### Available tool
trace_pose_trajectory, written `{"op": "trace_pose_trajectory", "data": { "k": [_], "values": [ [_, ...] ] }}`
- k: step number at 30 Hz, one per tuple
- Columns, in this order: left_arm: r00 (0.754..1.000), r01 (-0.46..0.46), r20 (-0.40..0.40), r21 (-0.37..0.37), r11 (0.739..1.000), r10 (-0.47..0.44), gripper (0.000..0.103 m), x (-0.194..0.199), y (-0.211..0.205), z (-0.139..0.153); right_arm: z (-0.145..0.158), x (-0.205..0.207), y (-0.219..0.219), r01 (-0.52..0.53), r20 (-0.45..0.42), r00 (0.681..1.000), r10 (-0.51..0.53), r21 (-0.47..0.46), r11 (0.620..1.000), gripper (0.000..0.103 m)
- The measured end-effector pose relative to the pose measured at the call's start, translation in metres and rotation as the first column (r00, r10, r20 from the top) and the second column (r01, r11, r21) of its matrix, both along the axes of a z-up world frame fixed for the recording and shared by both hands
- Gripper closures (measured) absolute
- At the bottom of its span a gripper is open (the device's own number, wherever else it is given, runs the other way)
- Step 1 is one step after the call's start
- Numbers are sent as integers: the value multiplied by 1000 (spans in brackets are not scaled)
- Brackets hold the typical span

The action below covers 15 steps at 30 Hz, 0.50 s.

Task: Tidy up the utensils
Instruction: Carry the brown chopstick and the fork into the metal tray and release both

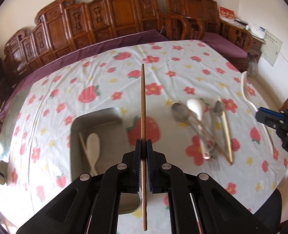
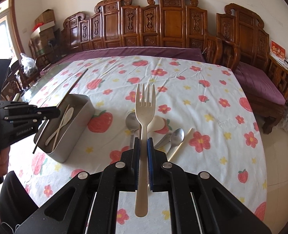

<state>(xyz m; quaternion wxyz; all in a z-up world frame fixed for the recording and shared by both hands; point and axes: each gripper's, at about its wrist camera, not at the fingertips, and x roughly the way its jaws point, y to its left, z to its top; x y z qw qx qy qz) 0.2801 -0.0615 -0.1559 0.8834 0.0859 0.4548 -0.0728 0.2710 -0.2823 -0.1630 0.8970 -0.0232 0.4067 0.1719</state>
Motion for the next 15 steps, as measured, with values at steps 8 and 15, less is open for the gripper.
{"op": "trace_pose_trajectory", "data": {
  "k": [8,15],
  "values": [
    [999,-45,1,7,999,45,98,-3,31,-1,7,-8,14,-37,12,999,37,12,999,94],
    [996,-84,-3,5,996,84,98,6,58,-9,10,-15,40,-87,20,996,87,10,996,94]
  ]
}}
